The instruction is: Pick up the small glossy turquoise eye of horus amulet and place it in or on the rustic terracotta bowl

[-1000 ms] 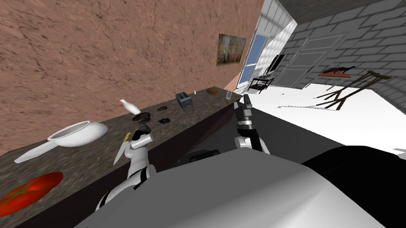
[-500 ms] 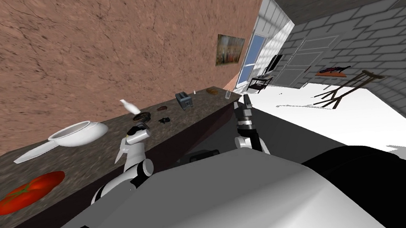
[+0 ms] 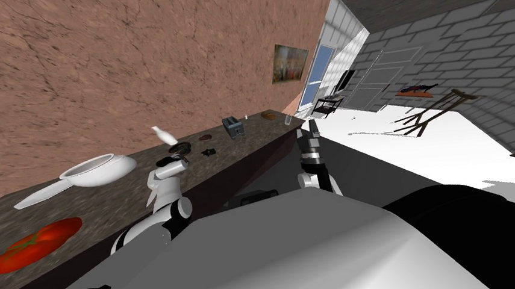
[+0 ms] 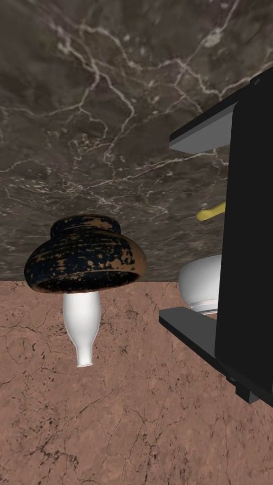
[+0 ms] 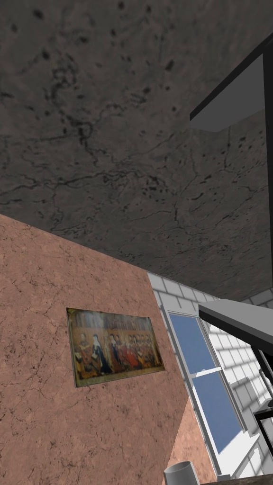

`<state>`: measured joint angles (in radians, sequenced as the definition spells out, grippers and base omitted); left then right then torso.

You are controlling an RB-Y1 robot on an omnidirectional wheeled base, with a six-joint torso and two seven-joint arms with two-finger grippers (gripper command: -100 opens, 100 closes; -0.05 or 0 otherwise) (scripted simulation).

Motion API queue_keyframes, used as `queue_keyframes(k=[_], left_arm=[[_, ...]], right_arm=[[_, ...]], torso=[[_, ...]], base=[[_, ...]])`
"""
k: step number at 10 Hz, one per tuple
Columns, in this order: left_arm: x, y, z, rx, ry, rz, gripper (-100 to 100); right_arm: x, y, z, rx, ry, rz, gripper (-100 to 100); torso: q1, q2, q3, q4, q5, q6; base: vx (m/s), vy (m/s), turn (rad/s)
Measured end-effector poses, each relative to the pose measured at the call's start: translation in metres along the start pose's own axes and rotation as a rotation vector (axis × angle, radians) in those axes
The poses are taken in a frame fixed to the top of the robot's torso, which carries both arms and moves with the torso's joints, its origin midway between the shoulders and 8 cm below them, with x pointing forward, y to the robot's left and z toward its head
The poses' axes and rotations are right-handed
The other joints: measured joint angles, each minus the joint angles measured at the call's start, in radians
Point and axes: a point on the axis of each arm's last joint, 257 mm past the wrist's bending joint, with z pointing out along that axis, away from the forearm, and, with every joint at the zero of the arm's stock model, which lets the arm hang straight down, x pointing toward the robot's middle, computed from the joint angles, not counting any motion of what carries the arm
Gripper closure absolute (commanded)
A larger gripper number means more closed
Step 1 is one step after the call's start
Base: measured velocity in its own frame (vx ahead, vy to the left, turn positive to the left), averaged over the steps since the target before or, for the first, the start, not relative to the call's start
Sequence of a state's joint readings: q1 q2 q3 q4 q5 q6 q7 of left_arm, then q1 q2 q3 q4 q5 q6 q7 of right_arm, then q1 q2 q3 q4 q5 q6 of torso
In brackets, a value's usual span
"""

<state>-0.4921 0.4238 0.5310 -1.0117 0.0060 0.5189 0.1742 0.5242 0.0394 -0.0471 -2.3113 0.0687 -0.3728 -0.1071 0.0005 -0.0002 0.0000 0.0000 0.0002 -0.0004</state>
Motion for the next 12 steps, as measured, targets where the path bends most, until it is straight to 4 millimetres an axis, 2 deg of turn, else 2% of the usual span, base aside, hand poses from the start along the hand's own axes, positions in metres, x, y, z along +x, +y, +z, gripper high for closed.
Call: queue_keyframes(k=[6,12], left_arm=[[-0.0004,-0.0063,0.0030,-0.121,-0.011,-0.080,-100],[0.0009,0.0028,-0.0027,-0.255,-0.020,-0.127,-100]], right_arm=[[0.0000,0.0000,0.0000,0.000,0.000,0.000,0],[0.0000,0.0000,0.0000,0.000,0.000,0.000,0]], torso=[[0.001,-0.001,0.000,0.000,0.000,0.000],[0.001,-0.001,-0.001,0.000,0.001,-0.001]], base=[[-0.009,0.024,-0.050],[0.002,0.023,-0.060]])
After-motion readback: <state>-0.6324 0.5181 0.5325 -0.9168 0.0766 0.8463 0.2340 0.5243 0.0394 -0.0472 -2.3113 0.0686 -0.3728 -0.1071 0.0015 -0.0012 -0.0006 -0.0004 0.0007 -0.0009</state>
